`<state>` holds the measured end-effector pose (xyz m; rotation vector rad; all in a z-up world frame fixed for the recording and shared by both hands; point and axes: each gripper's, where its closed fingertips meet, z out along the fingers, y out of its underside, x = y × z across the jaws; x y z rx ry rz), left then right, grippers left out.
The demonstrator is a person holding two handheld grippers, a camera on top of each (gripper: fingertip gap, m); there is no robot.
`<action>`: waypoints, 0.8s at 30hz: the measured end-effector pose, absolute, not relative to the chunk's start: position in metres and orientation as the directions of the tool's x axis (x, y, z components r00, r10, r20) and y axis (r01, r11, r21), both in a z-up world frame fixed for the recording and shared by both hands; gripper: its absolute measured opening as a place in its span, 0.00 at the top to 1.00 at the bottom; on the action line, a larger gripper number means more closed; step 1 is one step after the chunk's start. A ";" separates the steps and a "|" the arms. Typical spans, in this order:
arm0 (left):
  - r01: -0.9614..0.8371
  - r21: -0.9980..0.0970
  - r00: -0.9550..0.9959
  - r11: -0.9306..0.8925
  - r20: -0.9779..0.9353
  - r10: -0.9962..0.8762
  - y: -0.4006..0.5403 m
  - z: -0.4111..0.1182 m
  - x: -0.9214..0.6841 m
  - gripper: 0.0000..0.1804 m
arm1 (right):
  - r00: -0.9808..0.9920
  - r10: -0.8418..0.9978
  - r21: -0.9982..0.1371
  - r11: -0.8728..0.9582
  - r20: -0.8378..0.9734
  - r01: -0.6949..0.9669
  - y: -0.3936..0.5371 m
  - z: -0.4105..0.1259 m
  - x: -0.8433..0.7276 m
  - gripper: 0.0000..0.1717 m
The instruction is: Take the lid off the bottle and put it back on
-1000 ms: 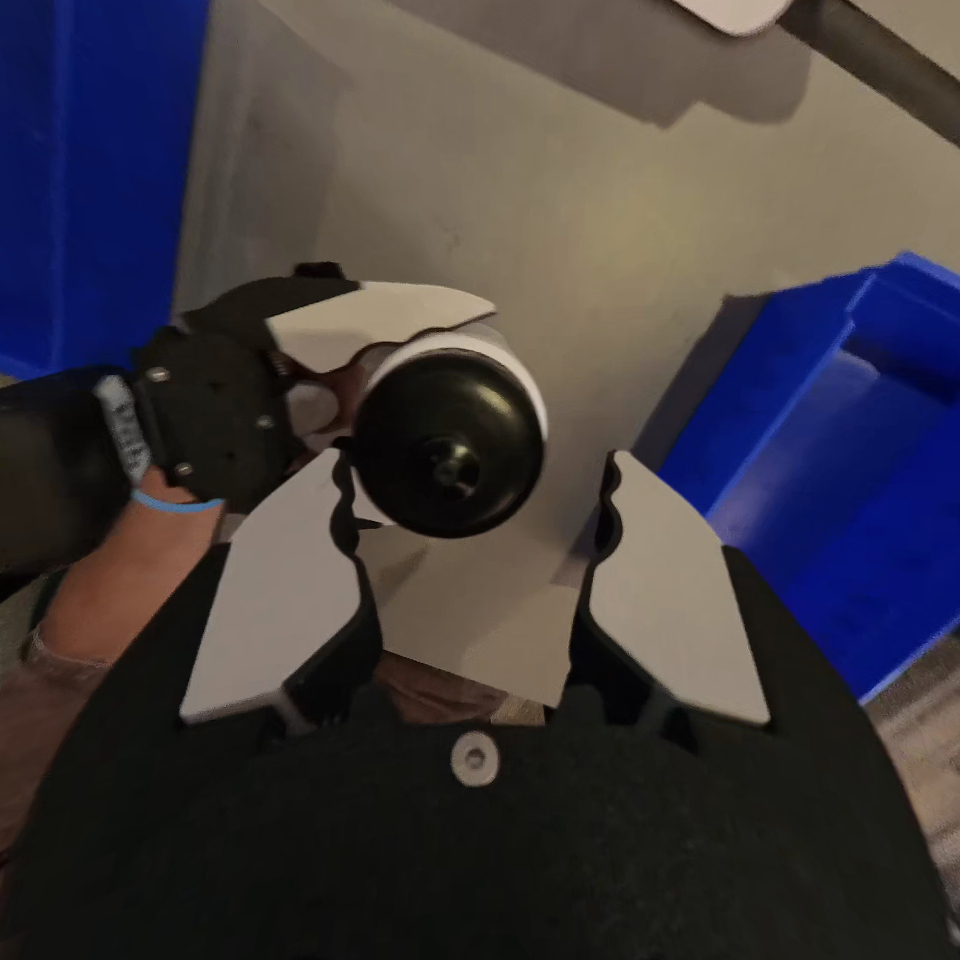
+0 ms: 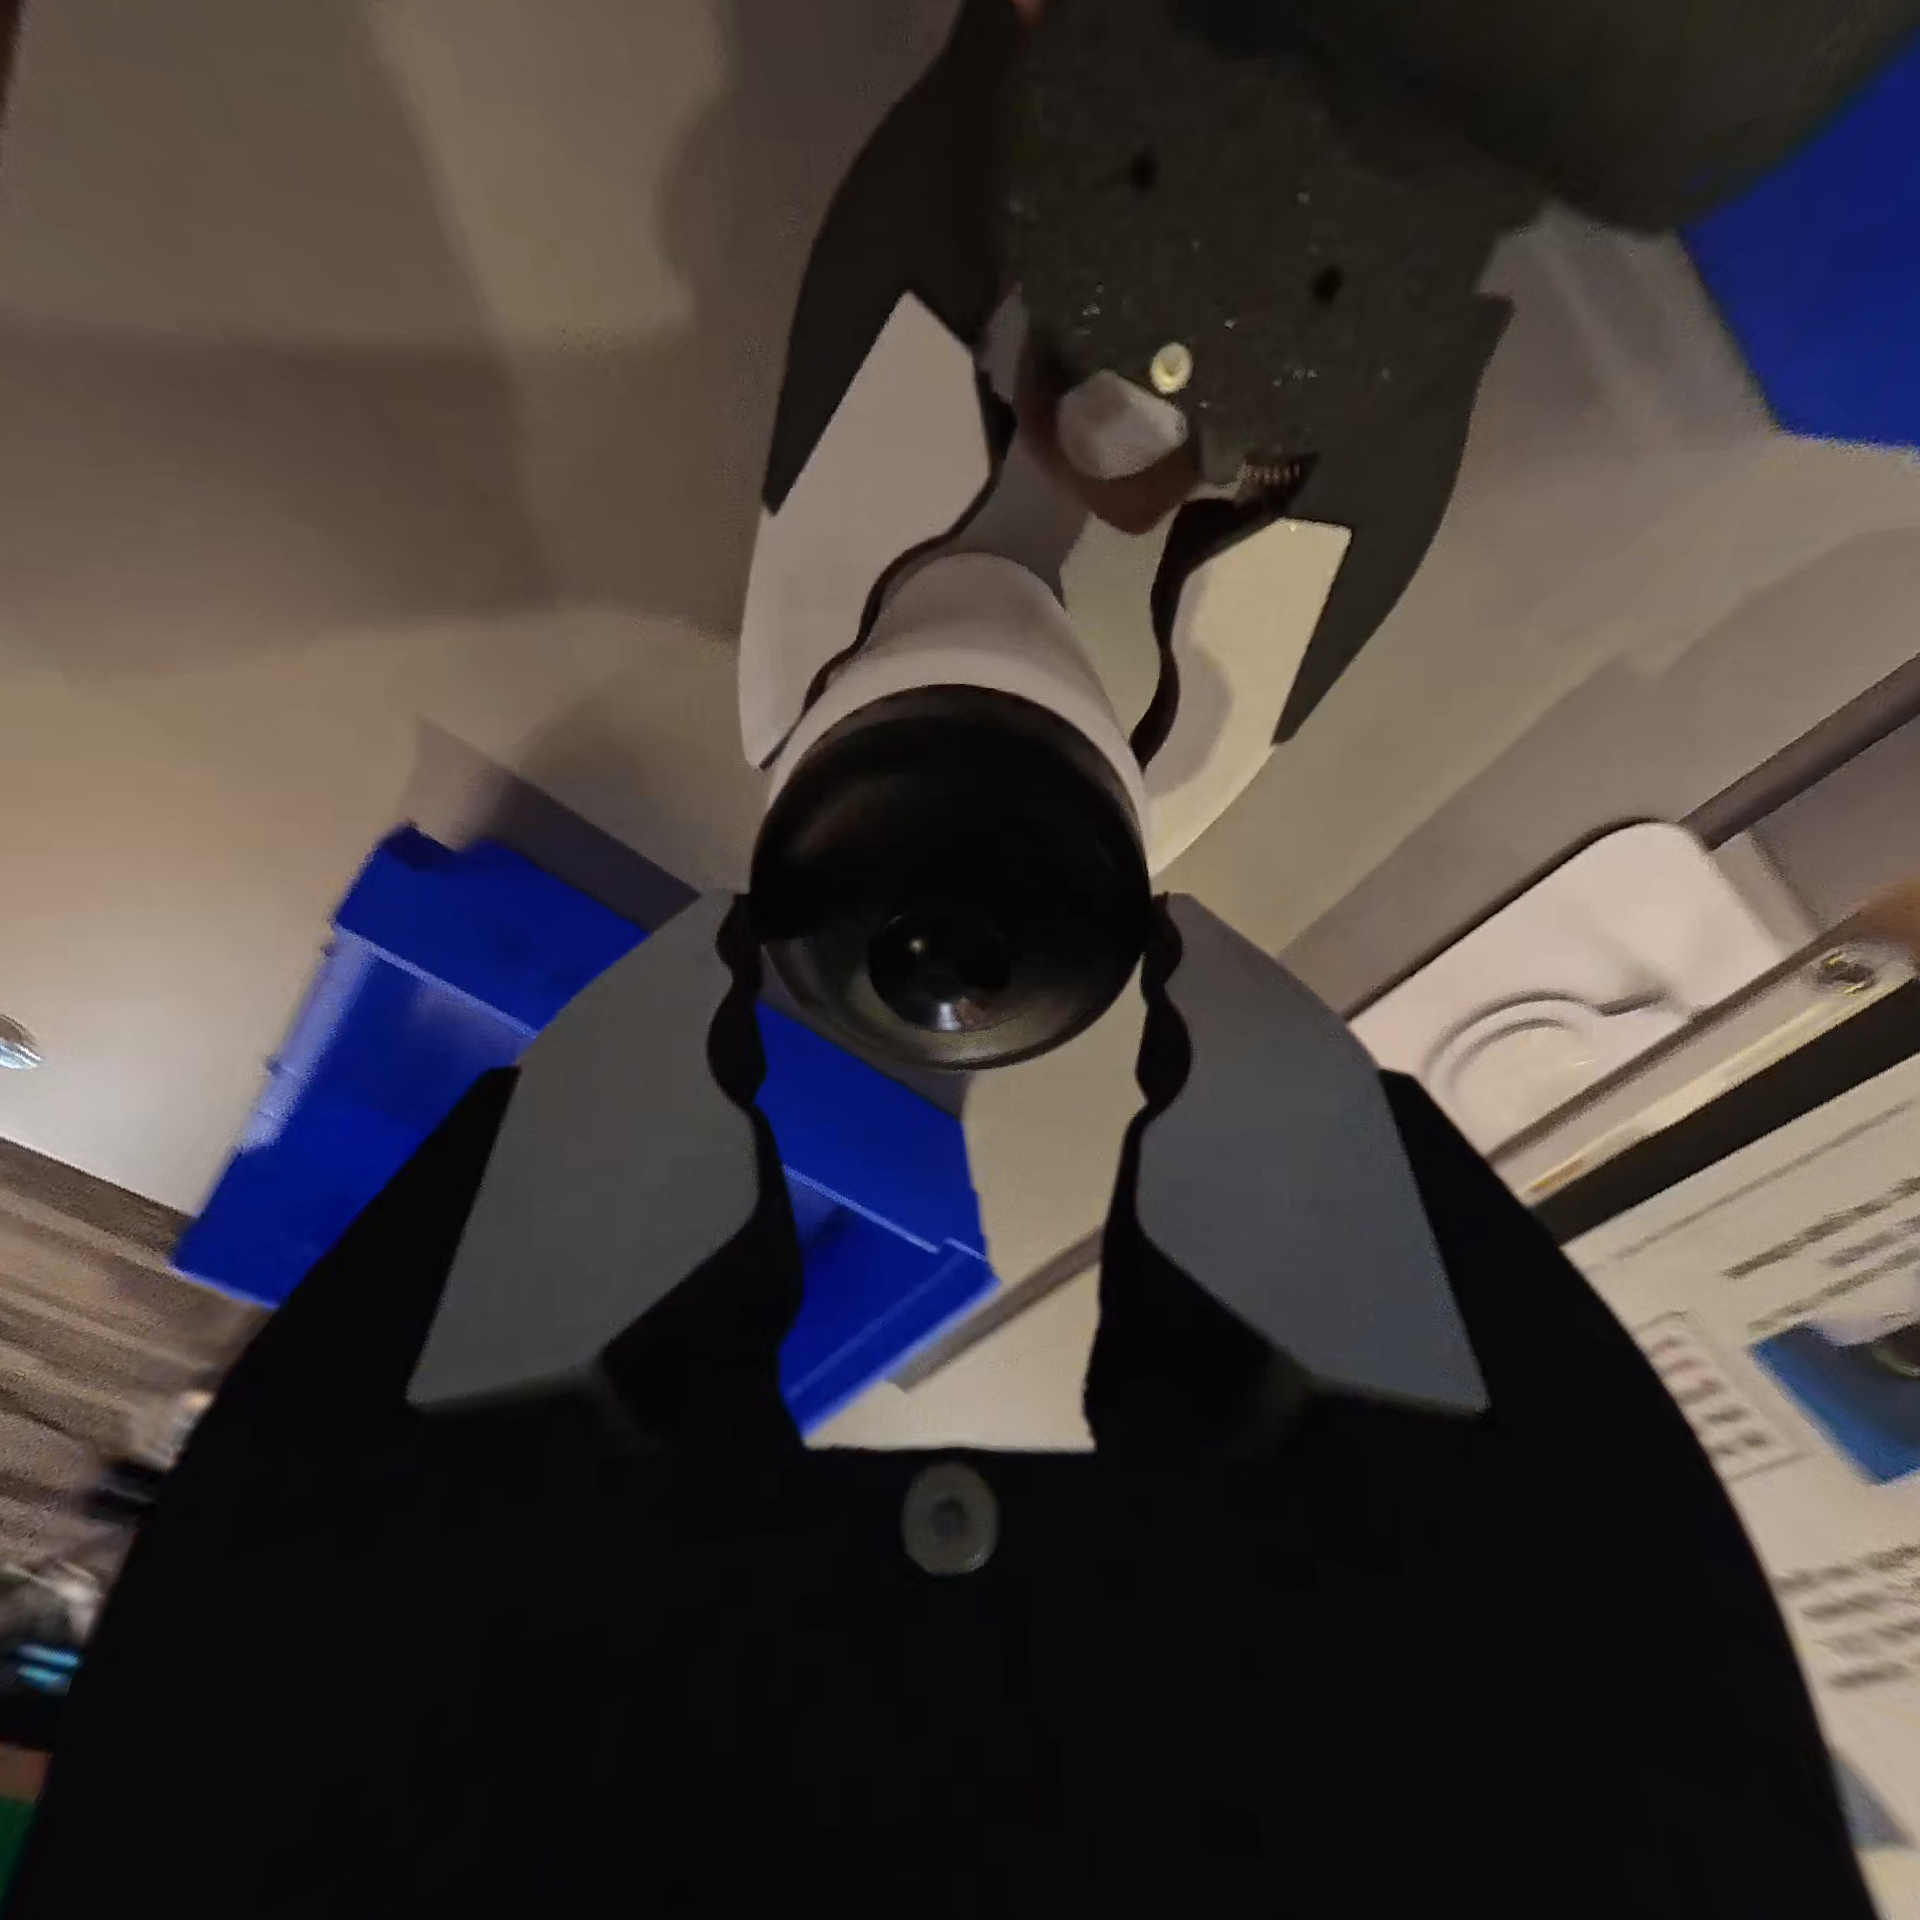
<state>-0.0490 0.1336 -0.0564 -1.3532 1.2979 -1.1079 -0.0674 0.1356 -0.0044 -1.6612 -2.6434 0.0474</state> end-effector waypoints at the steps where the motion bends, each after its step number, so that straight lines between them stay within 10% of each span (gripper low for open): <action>1: -0.162 -0.987 0.035 -0.016 0.010 -0.999 0.134 -0.056 -0.049 0.52 | -0.473 0.881 -0.015 0.473 0.010 0.881 0.137 -0.004 -0.068 0.59; 10: -0.140 -0.989 0.047 -0.048 0.042 -0.998 0.139 -0.056 -0.052 0.53 | -0.381 0.915 -0.103 0.395 0.136 0.913 0.140 0.014 -0.077 0.59; 18: -0.105 -0.993 0.099 -0.052 0.042 -0.994 0.143 -0.055 -0.048 0.53 | 0.616 0.787 -0.290 -0.599 -0.042 0.746 0.146 0.029 -0.071 0.28; 24: -0.073 -0.996 0.112 -0.059 0.050 -0.992 0.144 -0.054 -0.045 0.52 | 0.898 0.423 -0.385 -0.854 -0.125 0.349 0.149 0.030 -0.075 0.53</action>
